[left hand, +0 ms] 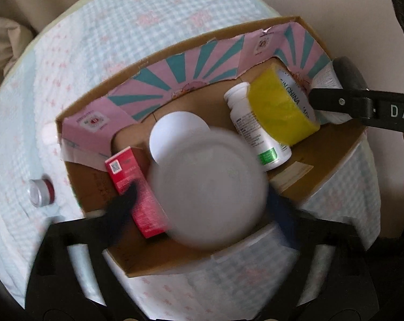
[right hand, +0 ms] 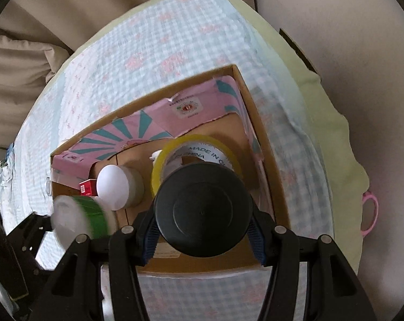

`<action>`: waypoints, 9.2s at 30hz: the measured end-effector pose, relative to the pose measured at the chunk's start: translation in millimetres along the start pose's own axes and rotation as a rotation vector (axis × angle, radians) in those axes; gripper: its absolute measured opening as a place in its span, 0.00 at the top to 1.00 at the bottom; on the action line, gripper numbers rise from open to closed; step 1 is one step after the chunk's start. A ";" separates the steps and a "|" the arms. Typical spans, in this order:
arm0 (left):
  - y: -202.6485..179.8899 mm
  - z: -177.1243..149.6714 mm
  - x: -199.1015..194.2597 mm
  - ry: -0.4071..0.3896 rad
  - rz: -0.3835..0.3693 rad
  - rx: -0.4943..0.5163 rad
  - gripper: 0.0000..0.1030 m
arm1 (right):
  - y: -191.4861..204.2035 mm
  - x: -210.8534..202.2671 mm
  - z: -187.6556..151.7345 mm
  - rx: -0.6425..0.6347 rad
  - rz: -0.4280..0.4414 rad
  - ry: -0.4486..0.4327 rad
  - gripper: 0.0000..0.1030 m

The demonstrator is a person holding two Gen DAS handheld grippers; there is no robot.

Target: Organize rigid objects

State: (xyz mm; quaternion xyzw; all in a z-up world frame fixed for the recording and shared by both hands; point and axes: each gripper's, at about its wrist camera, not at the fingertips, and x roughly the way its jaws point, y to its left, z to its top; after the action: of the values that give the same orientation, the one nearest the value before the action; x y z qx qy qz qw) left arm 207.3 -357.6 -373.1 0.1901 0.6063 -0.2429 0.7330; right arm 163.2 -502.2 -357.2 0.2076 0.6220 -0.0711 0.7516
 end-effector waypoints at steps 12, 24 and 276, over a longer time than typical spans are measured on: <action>28.6 -29.2 -44.9 -0.061 -0.010 -0.040 0.00 | 2.1 -30.5 -15.3 0.017 0.016 -0.123 0.00; 56.4 -66.7 -92.6 -0.121 -0.005 -0.106 0.00 | 38.0 -72.7 -34.5 -0.022 -0.003 -0.186 0.00; 153.4 -260.5 -406.2 -0.642 0.192 -0.438 0.00 | 262.2 -302.5 -187.8 -0.379 -0.055 -0.536 0.01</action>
State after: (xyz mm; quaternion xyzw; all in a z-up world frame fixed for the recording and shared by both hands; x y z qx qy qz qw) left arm 30.1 -33.1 -27.2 -0.0005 0.3631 -0.0855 0.9278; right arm 23.5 -235.8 -33.0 0.0211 0.4096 -0.0267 0.9116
